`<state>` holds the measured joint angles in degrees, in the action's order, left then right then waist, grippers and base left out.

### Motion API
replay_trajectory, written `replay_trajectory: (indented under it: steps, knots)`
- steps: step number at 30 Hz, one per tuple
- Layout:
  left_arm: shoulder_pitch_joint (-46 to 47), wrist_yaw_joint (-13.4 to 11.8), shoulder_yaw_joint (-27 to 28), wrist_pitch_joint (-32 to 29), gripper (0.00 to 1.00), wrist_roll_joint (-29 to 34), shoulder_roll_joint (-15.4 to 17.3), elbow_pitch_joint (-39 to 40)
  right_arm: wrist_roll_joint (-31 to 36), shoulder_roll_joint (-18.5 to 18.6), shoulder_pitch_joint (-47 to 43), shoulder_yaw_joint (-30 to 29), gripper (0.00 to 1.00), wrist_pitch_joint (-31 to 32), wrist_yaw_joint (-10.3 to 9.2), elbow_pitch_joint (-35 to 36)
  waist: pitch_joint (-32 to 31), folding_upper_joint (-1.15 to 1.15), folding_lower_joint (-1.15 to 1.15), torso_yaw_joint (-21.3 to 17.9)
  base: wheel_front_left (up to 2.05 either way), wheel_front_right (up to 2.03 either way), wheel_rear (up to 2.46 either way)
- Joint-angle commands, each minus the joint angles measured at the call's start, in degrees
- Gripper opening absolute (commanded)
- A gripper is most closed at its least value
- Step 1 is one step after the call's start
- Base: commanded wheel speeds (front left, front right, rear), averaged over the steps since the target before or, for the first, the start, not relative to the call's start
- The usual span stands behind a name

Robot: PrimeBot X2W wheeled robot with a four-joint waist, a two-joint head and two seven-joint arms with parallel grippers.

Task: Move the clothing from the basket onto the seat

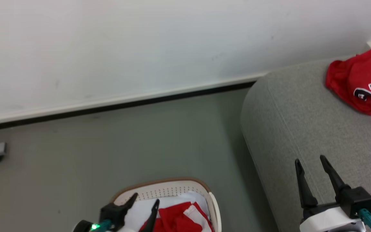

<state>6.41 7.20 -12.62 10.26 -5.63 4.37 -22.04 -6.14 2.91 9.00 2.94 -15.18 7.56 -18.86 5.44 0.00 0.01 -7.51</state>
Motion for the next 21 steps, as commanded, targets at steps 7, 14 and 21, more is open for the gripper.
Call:
replay_trajectory:
  steps: [7, 14, 21]
  knots:
    - [6.9, 0.2, -8.2, -10.8, 1.00, 0.4, 1.6, -9.1, -1.1, 0.0, 5.2, 1.6, 1.00, 0.1, -0.15, 3.8, 10.9, 0.00, -0.01, -5.0, 0.00, 0.00, 0.00]
    - [14.6, 0.2, -11.5, -17.3, 1.00, 0.1, 2.4, -17.8, -2.9, 0.0, 8.9, 1.2, 1.00, 0.1, -0.15, 7.8, 19.6, 0.00, -0.01, -7.5, 0.00, 0.00, 0.00]
    - [21.3, 0.2, -12.4, -21.4, 1.00, 0.0, 2.9, -27.3, -4.1, 0.0, 11.5, 1.4, 1.00, 0.1, -0.15, 11.3, 26.5, 0.00, -0.01, -9.3, 0.00, 0.00, 0.00]
